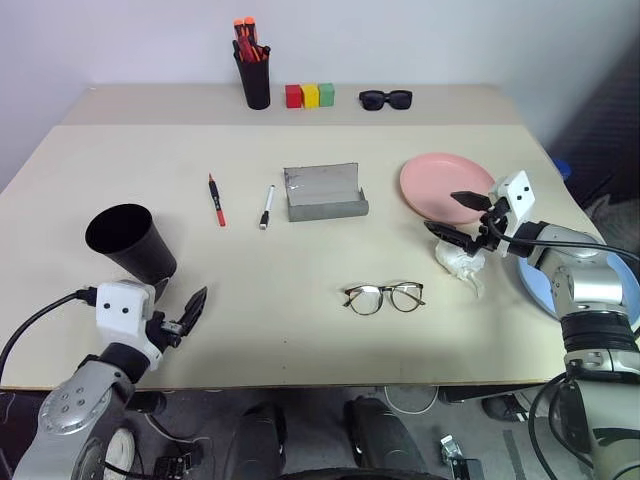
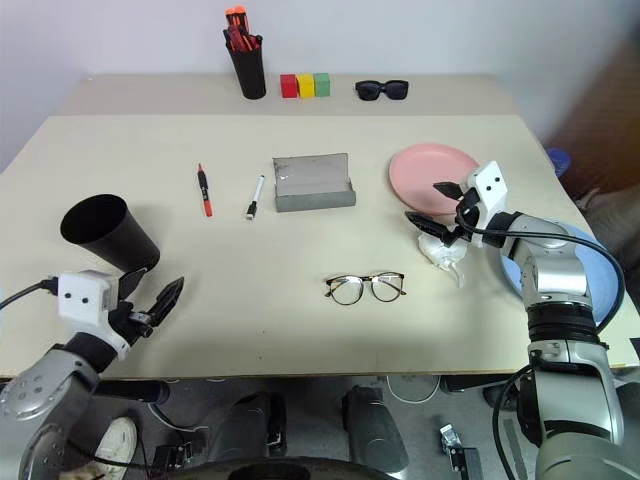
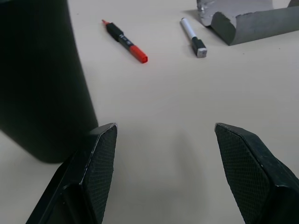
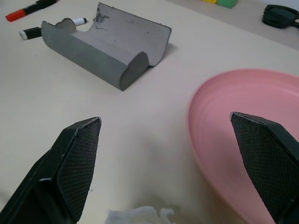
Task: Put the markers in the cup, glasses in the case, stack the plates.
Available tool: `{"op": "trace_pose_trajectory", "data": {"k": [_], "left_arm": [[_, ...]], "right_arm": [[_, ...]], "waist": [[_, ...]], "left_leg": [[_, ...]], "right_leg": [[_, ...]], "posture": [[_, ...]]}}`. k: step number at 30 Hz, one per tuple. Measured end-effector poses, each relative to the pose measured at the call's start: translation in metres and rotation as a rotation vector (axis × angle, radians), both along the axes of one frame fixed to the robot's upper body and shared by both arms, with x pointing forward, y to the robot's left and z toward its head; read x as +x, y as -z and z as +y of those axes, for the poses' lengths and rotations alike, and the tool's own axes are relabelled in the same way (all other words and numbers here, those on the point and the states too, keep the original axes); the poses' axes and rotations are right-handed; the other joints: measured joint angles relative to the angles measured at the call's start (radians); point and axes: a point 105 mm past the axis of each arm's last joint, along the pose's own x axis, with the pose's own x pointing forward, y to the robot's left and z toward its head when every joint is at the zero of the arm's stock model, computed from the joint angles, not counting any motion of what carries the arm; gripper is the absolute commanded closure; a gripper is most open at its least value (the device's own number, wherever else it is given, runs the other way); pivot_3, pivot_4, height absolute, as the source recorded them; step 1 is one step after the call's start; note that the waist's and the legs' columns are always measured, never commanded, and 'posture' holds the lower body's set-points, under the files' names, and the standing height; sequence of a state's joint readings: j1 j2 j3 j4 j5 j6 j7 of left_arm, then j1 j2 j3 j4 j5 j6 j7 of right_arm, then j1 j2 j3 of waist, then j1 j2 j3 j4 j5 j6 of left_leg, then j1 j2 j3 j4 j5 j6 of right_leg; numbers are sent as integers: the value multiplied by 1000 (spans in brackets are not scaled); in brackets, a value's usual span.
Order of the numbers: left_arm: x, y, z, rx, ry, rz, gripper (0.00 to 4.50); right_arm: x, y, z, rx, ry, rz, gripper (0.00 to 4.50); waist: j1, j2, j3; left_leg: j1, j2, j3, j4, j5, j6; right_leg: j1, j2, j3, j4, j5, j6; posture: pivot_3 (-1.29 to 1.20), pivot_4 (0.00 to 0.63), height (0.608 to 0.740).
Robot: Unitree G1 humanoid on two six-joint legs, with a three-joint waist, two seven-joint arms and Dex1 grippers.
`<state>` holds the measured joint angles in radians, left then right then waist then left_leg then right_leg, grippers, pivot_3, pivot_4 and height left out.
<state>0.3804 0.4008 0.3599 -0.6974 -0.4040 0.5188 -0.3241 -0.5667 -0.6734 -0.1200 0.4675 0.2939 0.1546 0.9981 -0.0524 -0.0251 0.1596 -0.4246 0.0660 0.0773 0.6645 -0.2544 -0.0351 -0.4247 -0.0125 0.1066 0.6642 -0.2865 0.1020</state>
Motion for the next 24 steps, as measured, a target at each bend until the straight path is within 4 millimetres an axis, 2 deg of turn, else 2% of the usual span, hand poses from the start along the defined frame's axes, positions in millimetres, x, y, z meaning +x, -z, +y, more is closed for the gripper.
{"op": "trace_pose_trajectory", "data": {"k": [11, 19, 24], "left_arm": [[4, -4, -3, -10, -8, -28, 1121], [15, -13, -14, -5, 45, -53, 1121], [21, -16, -29, -1, 116, -66, 1121]], "right_arm": [[3, 0, 1, -10, -7, 7, 0], [8, 6, 20, 6, -27, -8, 0], [11, 10, 36, 23, -37, -20, 0]], "waist": [[6, 0, 0], [7, 0, 0], [7, 0, 0]], "left_leg": [[0, 0, 0, 0, 0, 0], [0, 0, 0, 0, 0, 0], [0, 0, 0, 0, 0, 0]], "right_leg": [[0, 0, 0, 0, 0, 0], [0, 0, 0, 0, 1, 2], [0, 0, 0, 0, 1, 3]], "posture": [[0, 150, 725], [0, 150, 725], [0, 150, 725]]}}
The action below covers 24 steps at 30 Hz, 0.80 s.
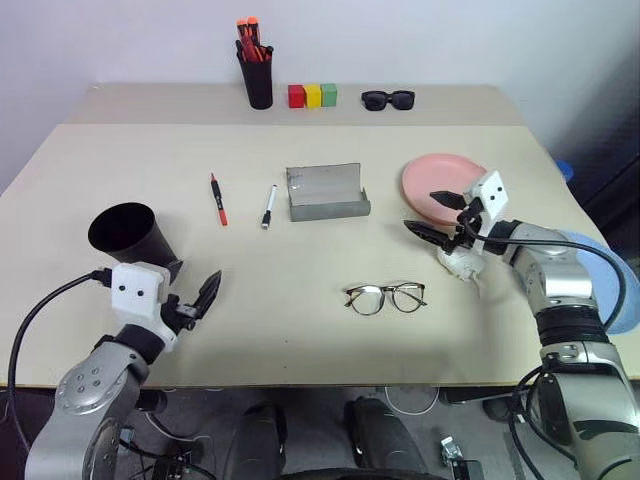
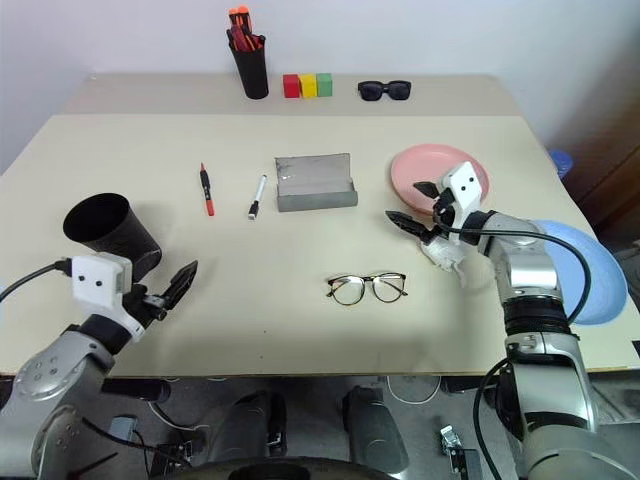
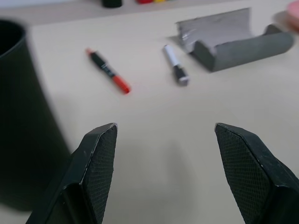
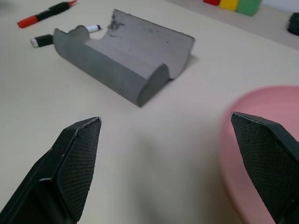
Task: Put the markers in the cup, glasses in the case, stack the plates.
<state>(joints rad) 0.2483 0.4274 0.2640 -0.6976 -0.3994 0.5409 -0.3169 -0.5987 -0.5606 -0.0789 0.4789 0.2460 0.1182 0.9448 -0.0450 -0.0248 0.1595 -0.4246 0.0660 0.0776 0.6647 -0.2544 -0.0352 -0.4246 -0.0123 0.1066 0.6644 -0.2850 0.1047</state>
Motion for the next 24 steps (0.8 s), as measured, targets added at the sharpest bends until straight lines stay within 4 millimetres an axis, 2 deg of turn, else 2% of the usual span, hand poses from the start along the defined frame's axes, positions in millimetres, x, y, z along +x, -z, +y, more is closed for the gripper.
{"op": "trace_pose_trajectory", "data": {"k": [2, 6, 9, 11, 15, 17, 24], "left_arm": [[6, 2, -10, -20, 30, 7, 1121], [23, 5, -31, -31, 73, 47, 15], [45, 1, -39, -28, 25, 49, 15], [66, -5, -40, -74, -65, 54, 15], [103, -18, -47, -117, -180, 95, 15], [117, -22, -48, -100, -213, 116, 15], [163, -17, -50, -121, -290, 336, 15]], "right_arm": [[0, 0, 6, -9, -7, -12, 0], [-2, -10, 20, -19, -23, -69, 0], [-5, -16, 27, -44, -30, -106, 0], [-9, -13, 35, -59, -44, -102, 0], [-24, -2, 80, -24, -142, -89, 0], [-29, 0, 95, -23, -171, -87, 0], [-44, -7, 122, -49, -255, -133, 0]], "waist": [[2, 0, 0], [3, 0, 0], [4, 0, 0], [5, 0, 0], [0, 0, 0], [1, 0, 0], [11, -1, 0]], "left_leg": [[0, 0, 0, 0, 0, 0], [0, 0, -1, 0, 0, 0], [0, 0, -1, 1, 0, 0], [0, 0, -1, 1, 0, 0], [0, 0, -2, 1, 0, 0], [0, 0, -2, 1, 0, 0], [-1, -1, -2, 2, 0, 0]], "right_leg": [[0, 0, 0, 0, 0, 0], [0, 0, 0, 0, 0, 0], [1, 0, 0, 1, 0, 1], [1, 1, 0, 1, 1, 1], [1, 1, -1, 2, 1, 1], [0, 1, -1, 2, 1, 1], [0, 1, -1, 1, 1, 1]], "posture": [[0, 150, 725], [0, 150, 725], [0, 150, 725], [0, 150, 725], [0, 150, 725], [0, 150, 725], [0, 150, 725]]}}
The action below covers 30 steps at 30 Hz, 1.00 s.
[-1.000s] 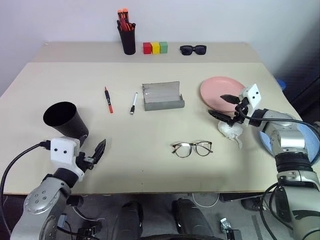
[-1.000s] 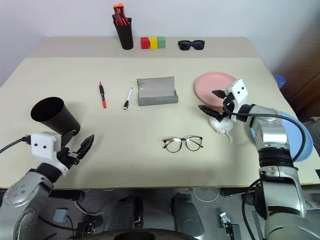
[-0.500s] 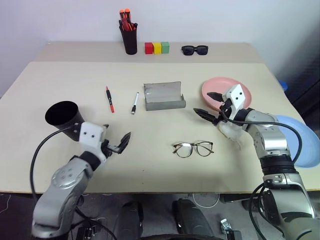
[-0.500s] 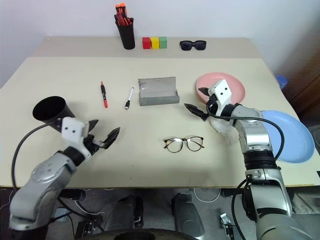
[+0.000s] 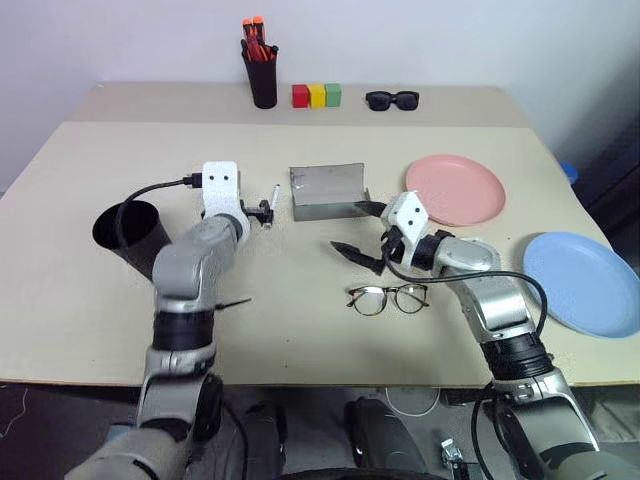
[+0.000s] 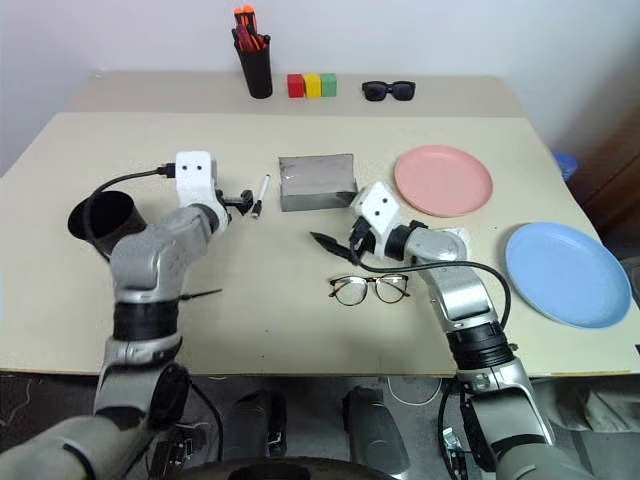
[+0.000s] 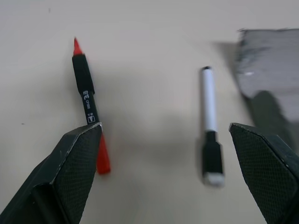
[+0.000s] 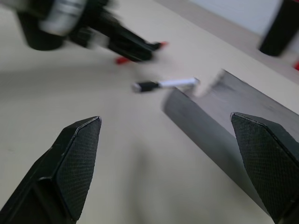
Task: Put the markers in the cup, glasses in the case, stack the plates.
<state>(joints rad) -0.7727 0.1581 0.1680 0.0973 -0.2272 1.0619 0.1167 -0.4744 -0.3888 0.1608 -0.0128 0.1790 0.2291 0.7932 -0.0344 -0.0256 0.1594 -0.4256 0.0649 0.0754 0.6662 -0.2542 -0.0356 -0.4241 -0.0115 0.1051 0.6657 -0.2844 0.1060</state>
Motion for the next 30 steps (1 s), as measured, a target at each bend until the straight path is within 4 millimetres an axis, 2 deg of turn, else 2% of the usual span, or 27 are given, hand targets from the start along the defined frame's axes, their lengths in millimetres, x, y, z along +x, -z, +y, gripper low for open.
{"op": "trace_pose_trajectory", "data": {"k": [6, 10, 15, 18, 25, 30], "left_arm": [[24, 6, -11, 17, 32, 123, 15], [32, 12, -26, 41, 94, 190, 15], [36, 16, -33, 67, 115, 262, 15], [38, 15, -34, 65, 111, 288, 840], [39, 15, -28, 51, 66, 315, 4473], [45, 12, -30, -5, 37, 243, 4473]], "right_arm": [[-11, -5, 14, -19, -58, -18, 0], [-21, 0, 23, -32, -82, -14, 0], [-24, 5, 28, -42, -77, -2, 0], [-24, 4, 28, -44, -69, -12, 0], [-23, 3, 27, -45, -60, -15, 0], [-23, 3, 27, -42, -54, -17, 0]], "waist": [[-1, 0, 0], [-1, 0, 0], [-3, -1, 0], [-3, -1, 0], [6, -1, 0], [19, -1, 0]], "left_leg": [[0, 0, 0, -1, 0, 0], [0, 0, 0, -1, 0, 0], [0, 0, 0, -1, 0, 0], [0, 0, 0, -1, 0, 0], [0, 0, 0, -1, 0, 0], [0, 0, 0, -1, 0, 0]], "right_leg": [[0, 0, 0, 0, 0, 0], [0, 0, -1, 0, 0, 0], [-1, 1, -1, 0, 0, 0], [-1, 0, -1, 0, 0, 0], [0, 0, -1, 0, 0, 0], [0, 0, -1, 0, 0, 0]], "posture": [[0, 150, 725], [0, 150, 725], [0, 150, 725], [0, 150, 725], [0, 150, 725], [0, 150, 725]]}}
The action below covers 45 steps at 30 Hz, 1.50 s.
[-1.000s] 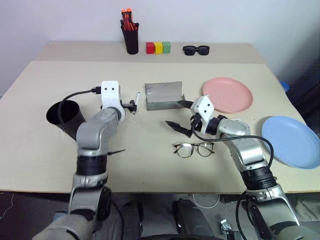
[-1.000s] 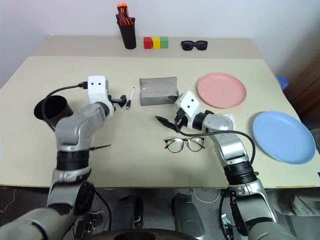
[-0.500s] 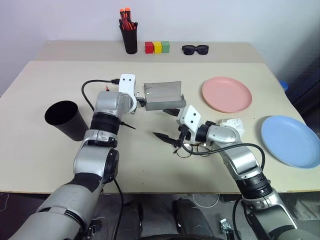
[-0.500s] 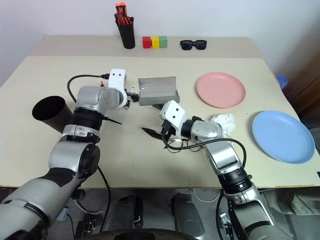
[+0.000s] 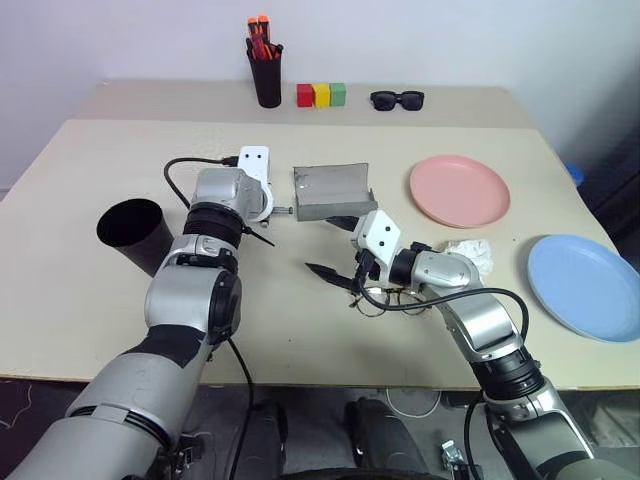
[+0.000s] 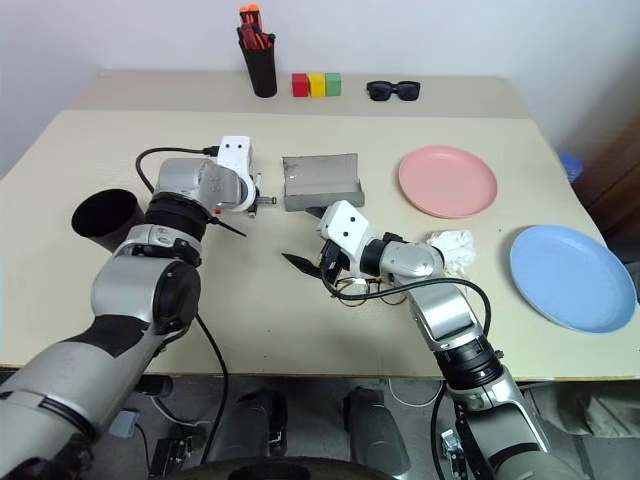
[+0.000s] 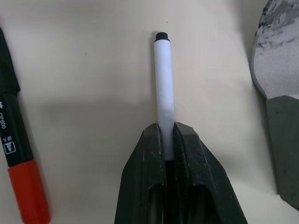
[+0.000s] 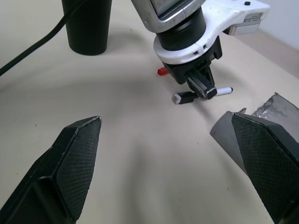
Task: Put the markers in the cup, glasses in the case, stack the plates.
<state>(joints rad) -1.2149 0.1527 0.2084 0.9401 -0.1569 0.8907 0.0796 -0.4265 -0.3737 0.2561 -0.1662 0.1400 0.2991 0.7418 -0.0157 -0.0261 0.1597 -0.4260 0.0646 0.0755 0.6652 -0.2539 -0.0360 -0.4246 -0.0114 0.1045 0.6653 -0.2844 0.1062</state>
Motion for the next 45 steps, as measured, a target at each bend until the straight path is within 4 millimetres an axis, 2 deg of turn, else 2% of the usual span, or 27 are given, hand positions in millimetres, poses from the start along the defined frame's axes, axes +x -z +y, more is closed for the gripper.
{"op": "trace_pose_trajectory", "data": {"k": [1, 3, 4, 6, 8, 10, 12, 16, 20, 22, 24, 26, 28, 30, 34, 43, 45], "left_arm": [[4, -3, 2, -20, -13, -62, 4473], [12, -26, 6, -58, -19, -284, 4473], [14, -42, 7, -70, -11, -390, 4473], [11, -90, 11, -81, 12, -630, 4473], [-2, -133, 20, -66, 19, -843, 4473], [-23, -162, 34, -3, 10, -1013, 4473], [-45, -171, 51, 95, -25, -1110, 4473], [-87, -165, 88, 228, -164, -1174, 4473], [-124, -166, 112, 285, -292, -1222, 4473], [-142, -154, 122, 272, -361, -1219, 4473], [-155, -131, 136, 226, -464, -1161, 4473], [-161, -117, 144, 245, -506, -1116, 4473], [-167, -116, 146, 268, -515, -1120, 4473], [-172, -111, 145, 278, -521, -1118, 4473], [-171, -89, 139, 287, -492, -1046, 4473], [-168, -77, 137, 336, -478, -1032, 4473], [-167, -75, 138, 337, -484, -1025, 3699]], "right_arm": [[0, 0, 0, 2, 1, 1, 0], [1, 0, 1, 15, 4, 7, 0], [2, 0, 1, 23, 9, 14, 0], [3, 0, 2, 43, 12, 36, 0], [2, -2, 5, 68, 5, 46, 0], [3, -4, 6, 97, 8, 64, 0], [6, -8, 6, 133, 17, 76, 0], [13, -23, 8, 231, 42, 87, 0], [15, -27, 11, 289, 39, 114, 0], [17, -24, 10, 291, 35, 130, 0], [14, -21, 12, 283, 3, 143, 0], [11, -18, 16, 272, -30, 150, 0], [8, -15, 20, 261, -58, 153, 0], [5, -14, 23, 255, -81, 155, 0], [4, -12, 27, 252, -95, 152, 0], [3, -13, 28, 258, -94, 137, 0], [4, -13, 28, 258, -90, 135, 0]], "waist": [[0, 0, 0], [-1, -1, 1], [0, -2, 2], [2, -2, 2], [0, -2, 2], [-2, -1, 2], [-4, -1, 1], [0, -2, 2], [5, -3, 1], [3, -3, 1], [1, -3, 1], [-1, -3, 1], [0, -3, 1], [0, -3, 1], [-1, -4, 0], [-2, -4, 0], [-2, -4, 0]], "left_leg": [[0, 0, 0, 0, 0, 0], [0, 1, 1, 0, 1, -1], [-1, 1, 0, -1, 1, -2], [-1, 1, 1, -1, 1, -3], [-1, 1, 1, -1, 1, -2], [0, 1, 2, -1, 1, -2], [0, 1, 2, -1, 1, -2], [0, 2, 1, 1, 1, -2], [0, 1, 1, 1, 0, -1], [0, 1, 1, 1, 0, -1], [0, 2, 1, 1, 0, -1], [0, 2, 0, 1, 0, -1], [0, 2, 0, 1, 0, -1], [0, 1, 0, 1, 0, -1], [0, 1, 0, 1, 0, -1], [0, 2, 0, 1, 0, -1], [0, 2, 0, 1, 0, -1]], "right_leg": [[0, 0, 0, 0, 0, 0], [-1, 0, 0, 1, 0, 0], [-2, 0, 0, 1, 0, 0], [-2, 0, 0, 1, 0, 0], [-2, 0, 1, 1, 0, 0], [-2, 0, 1, 1, 0, 0], [-2, 0, 1, 2, 0, 0], [-2, 0, 1, 3, 0, 0], [0, -1, 0, 1, 0, 0], [0, -1, 0, 1, 0, 0], [0, 0, 0, 2, 0, 0], [0, 0, 0, 2, 0, -1], [0, 0, 0, 2, 0, -1], [0, -1, 0, 2, 0, -1], [0, 0, 0, 2, 0, -1], [0, 0, 0, 2, 0, -1], [0, 0, 0, 2, 0, -1]], "posture": [[0, 150, 725], [0, 150, 725], [0, 150, 725], [0, 150, 725], [0, 150, 725], [0, 150, 725], [0, 150, 725], [0, 150, 725], [0, 150, 725], [0, 150, 725], [0, 150, 725], [0, 150, 725], [0, 150, 725], [0, 150, 725], [0, 150, 725], [0, 150, 725], [0, 150, 725]]}}
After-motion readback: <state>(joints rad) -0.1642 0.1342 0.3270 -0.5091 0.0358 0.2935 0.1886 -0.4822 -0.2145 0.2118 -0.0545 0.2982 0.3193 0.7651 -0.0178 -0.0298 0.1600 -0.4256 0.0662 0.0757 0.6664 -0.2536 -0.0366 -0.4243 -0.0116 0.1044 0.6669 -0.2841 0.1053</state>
